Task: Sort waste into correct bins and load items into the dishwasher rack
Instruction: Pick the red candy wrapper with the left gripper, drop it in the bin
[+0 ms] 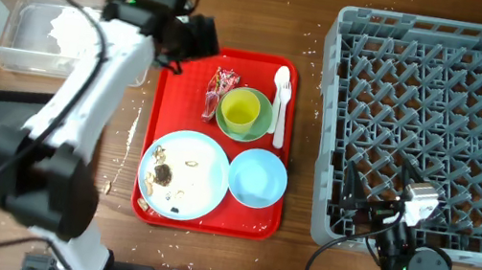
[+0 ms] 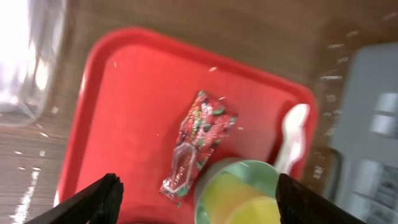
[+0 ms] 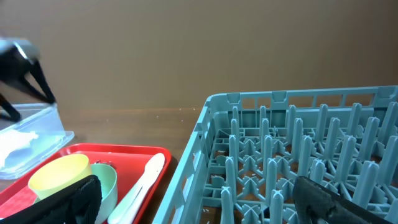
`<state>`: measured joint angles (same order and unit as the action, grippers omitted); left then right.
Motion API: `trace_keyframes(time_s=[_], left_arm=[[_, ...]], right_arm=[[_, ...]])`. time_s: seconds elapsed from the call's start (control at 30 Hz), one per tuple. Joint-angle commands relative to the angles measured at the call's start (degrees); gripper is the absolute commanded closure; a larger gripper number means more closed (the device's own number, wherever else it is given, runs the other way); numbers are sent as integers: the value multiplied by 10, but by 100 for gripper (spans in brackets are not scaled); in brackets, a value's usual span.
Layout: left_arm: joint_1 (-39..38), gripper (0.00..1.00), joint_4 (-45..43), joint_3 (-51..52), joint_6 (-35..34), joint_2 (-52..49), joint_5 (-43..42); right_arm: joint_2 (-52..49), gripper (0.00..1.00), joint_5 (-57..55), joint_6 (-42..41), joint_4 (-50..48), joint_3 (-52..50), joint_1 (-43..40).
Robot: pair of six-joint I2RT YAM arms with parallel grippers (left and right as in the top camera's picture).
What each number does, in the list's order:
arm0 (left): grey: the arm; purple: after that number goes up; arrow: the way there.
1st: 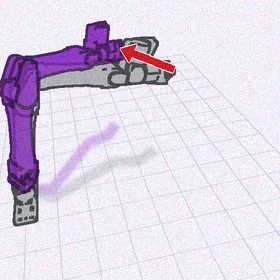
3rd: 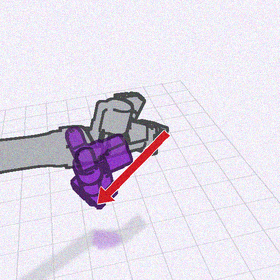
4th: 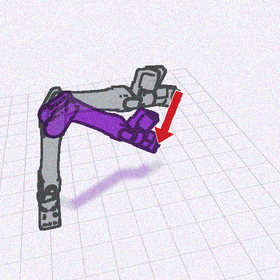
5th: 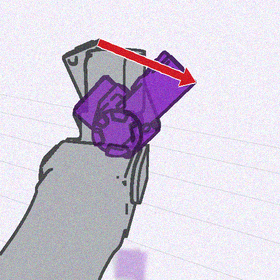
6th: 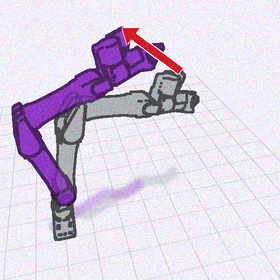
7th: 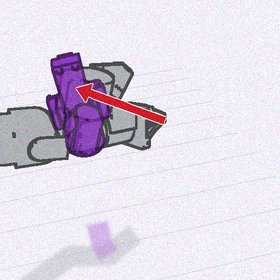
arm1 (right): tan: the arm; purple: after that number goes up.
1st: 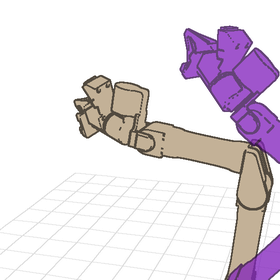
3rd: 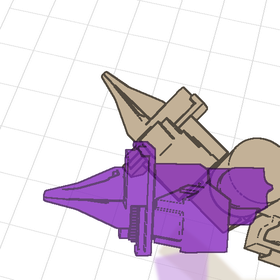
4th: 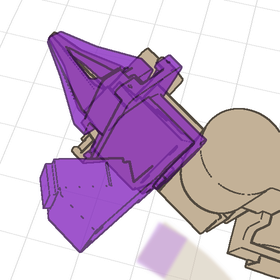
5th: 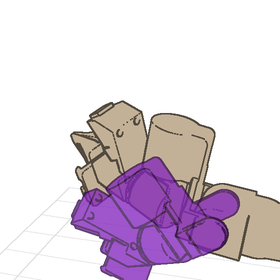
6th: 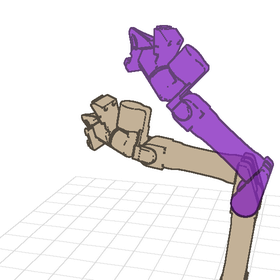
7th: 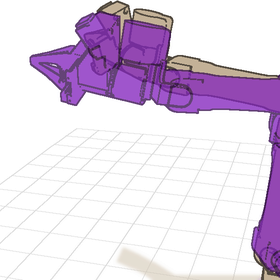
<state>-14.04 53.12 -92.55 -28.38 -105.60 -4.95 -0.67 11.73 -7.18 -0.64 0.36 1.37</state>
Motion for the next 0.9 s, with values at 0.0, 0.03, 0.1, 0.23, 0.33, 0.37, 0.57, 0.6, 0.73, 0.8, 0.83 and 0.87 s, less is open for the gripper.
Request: trace_keyframes(time_s=[0.0,0.03,0.1,0.23,0.33,0.37,0.57,0.6,0.73,0.8,0.83,0.87], left_arm=[[3,22,-23,7,-37,-62,21],[3,23,-35,7,-37,-76,20],[-9,26,-43,7,-37,-116,5],[-40,27,-48,7,-37,-170,5],[-46,31,-47,7,-39,-198,5],[-46,36,-45,7,-38,-202,5],[-42,96,-38,4,-38,-199,21],[-37,96,-26,-4,-38,-192,27],[17,96,-15,-32,-41,-112,40],[62,96,-23,-36,-50,-63,40],[99,96,-35,-36,-64,-29,40],[126,96,-46,-36,-77,-7,40]], right_arm=[[4,1,-2,10,-3,-1,1],[4,0,-2,10,-3,-1,1],[4,0,-2,10,-3,-1,1],[4,0,-2,10,-3,-1,1],[4,0,-2,10,-3,-1,1],[4,0,-2,10,-3,-1,1],[4,0,-2,10,-3,-1,1],[4,0,-2,10,-3,-1,1],[4,0,-1,10,-3,-1,1],[4,0,-2,10,-3,-1,1],[4,0,-2,10,-3,-1,1],[4,0,-2,10,-3,-1,1]])
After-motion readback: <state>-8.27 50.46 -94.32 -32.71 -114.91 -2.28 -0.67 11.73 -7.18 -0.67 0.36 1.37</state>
